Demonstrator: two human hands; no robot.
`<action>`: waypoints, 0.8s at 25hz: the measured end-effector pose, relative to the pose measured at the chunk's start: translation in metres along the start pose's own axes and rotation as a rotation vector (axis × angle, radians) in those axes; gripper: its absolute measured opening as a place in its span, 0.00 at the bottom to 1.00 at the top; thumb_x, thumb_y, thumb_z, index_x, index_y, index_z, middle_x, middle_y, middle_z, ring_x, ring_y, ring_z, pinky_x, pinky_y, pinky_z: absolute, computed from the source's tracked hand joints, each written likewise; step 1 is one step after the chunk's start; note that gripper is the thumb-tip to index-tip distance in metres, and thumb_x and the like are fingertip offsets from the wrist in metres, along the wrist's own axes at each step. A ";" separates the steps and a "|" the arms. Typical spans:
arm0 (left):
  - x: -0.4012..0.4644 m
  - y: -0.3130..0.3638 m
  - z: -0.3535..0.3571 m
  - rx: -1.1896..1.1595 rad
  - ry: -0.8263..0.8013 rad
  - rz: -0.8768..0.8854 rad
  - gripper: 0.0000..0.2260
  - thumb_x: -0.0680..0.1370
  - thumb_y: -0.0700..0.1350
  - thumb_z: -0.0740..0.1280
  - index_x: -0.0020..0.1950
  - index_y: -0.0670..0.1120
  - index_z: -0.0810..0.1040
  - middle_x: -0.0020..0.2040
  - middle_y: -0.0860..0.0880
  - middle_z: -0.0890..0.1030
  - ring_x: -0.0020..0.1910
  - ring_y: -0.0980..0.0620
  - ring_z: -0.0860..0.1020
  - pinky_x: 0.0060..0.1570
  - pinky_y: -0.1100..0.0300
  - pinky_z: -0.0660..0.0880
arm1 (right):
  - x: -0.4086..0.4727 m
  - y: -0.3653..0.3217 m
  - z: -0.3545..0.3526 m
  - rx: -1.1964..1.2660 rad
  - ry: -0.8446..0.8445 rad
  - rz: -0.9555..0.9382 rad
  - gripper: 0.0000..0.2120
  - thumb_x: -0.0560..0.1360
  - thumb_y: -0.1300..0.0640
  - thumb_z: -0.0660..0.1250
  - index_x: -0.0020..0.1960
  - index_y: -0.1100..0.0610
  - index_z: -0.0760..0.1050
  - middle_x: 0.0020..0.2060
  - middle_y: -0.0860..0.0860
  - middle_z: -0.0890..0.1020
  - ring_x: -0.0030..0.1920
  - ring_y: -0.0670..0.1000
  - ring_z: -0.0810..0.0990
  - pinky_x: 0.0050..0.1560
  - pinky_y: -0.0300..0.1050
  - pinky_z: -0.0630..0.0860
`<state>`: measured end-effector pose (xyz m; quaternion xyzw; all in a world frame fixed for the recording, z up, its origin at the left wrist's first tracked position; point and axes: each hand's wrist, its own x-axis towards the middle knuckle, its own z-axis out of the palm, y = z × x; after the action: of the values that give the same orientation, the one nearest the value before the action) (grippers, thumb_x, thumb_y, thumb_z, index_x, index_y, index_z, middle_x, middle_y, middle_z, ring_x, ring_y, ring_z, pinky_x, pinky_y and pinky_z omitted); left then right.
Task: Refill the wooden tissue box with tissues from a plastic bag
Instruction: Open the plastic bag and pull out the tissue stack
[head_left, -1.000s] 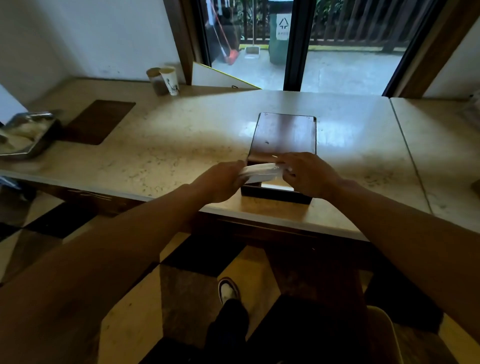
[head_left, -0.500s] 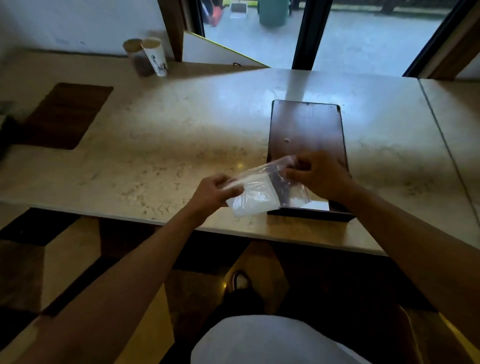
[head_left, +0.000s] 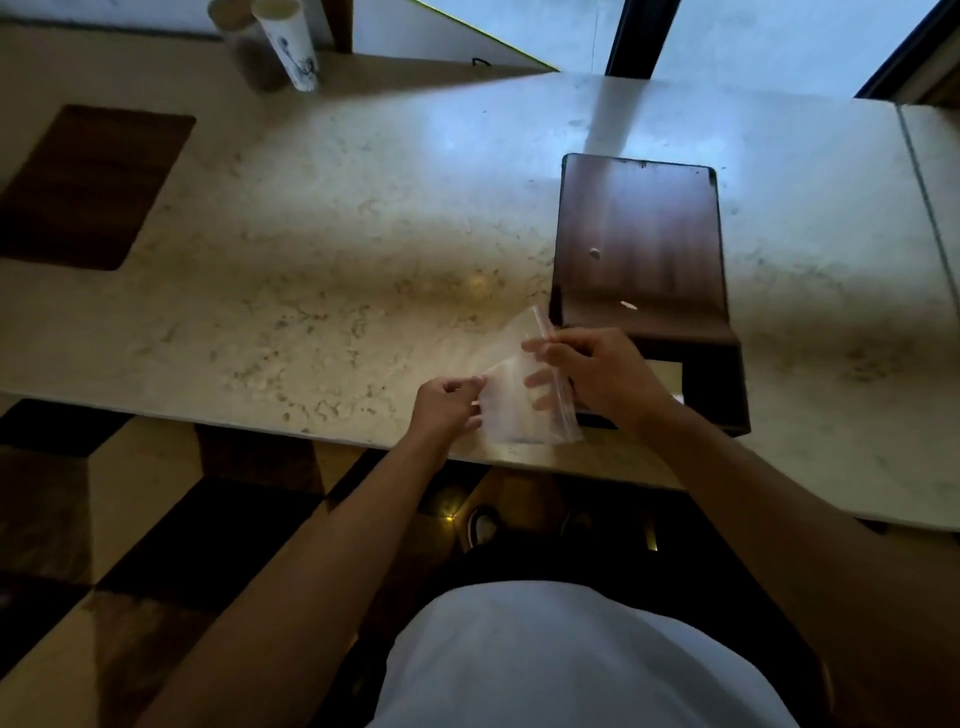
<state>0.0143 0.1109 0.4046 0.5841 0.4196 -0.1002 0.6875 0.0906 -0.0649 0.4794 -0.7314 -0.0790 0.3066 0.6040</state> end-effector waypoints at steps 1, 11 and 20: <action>0.000 0.002 0.005 0.028 0.019 0.003 0.11 0.80 0.46 0.69 0.54 0.39 0.79 0.55 0.37 0.83 0.53 0.41 0.84 0.54 0.43 0.82 | 0.002 0.001 0.002 0.003 -0.013 0.015 0.08 0.81 0.58 0.66 0.49 0.50 0.84 0.51 0.51 0.86 0.44 0.53 0.88 0.38 0.50 0.85; -0.029 0.033 0.030 0.050 0.042 0.217 0.07 0.80 0.46 0.67 0.50 0.44 0.82 0.46 0.45 0.86 0.46 0.46 0.86 0.43 0.54 0.85 | 0.017 -0.002 0.000 -0.091 0.082 0.039 0.02 0.76 0.60 0.73 0.47 0.58 0.83 0.39 0.53 0.86 0.37 0.50 0.88 0.35 0.42 0.84; -0.039 0.064 0.045 0.197 0.091 0.414 0.09 0.79 0.49 0.70 0.53 0.45 0.82 0.45 0.47 0.85 0.41 0.50 0.86 0.39 0.58 0.84 | 0.025 -0.009 -0.013 0.012 -0.088 0.044 0.07 0.78 0.60 0.69 0.48 0.50 0.84 0.43 0.48 0.88 0.44 0.49 0.87 0.41 0.39 0.83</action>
<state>0.0502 0.0762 0.4759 0.7259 0.3096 0.0291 0.6135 0.1201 -0.0608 0.4803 -0.7153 -0.0876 0.3521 0.5973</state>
